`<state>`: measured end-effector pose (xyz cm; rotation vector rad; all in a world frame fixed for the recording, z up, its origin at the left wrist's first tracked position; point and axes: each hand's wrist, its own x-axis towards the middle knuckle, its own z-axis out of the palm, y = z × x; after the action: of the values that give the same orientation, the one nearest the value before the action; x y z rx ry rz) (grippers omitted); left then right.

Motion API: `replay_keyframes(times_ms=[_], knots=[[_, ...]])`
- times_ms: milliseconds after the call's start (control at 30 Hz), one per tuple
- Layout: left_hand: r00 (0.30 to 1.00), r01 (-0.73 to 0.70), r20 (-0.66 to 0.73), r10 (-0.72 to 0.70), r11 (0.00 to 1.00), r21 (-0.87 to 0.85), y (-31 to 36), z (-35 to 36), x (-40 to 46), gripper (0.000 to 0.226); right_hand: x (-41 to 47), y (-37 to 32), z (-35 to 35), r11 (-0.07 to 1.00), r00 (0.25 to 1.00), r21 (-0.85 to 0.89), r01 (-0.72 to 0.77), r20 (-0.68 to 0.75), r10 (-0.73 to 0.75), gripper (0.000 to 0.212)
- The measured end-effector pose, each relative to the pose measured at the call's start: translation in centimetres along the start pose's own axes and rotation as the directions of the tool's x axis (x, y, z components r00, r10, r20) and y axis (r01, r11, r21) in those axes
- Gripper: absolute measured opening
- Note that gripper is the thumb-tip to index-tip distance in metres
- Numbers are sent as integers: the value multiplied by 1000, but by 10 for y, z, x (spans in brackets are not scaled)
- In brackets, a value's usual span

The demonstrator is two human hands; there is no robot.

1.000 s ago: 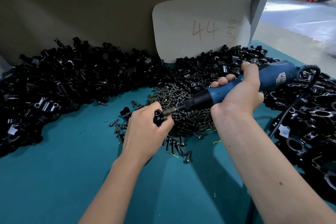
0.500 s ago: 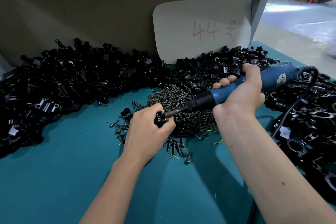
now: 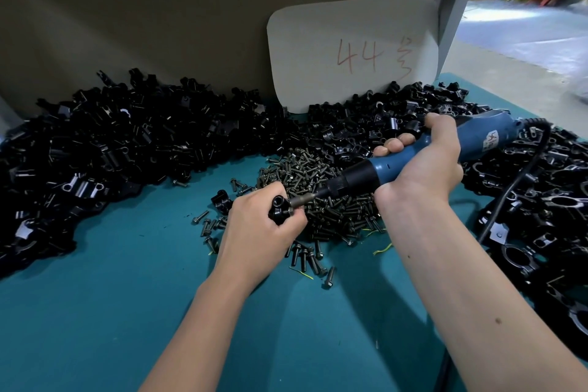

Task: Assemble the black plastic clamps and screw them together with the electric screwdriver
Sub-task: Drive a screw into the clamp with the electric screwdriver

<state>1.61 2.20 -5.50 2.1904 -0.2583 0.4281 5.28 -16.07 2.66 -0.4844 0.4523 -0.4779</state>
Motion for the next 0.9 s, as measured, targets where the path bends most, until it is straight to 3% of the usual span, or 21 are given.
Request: replay_keyframes(times_ms=[900], knots=[[998,16,-60,-12,998,53,1,-3,0,31,-2,0,1,1000,1000,4,10,-11,-10,29]])
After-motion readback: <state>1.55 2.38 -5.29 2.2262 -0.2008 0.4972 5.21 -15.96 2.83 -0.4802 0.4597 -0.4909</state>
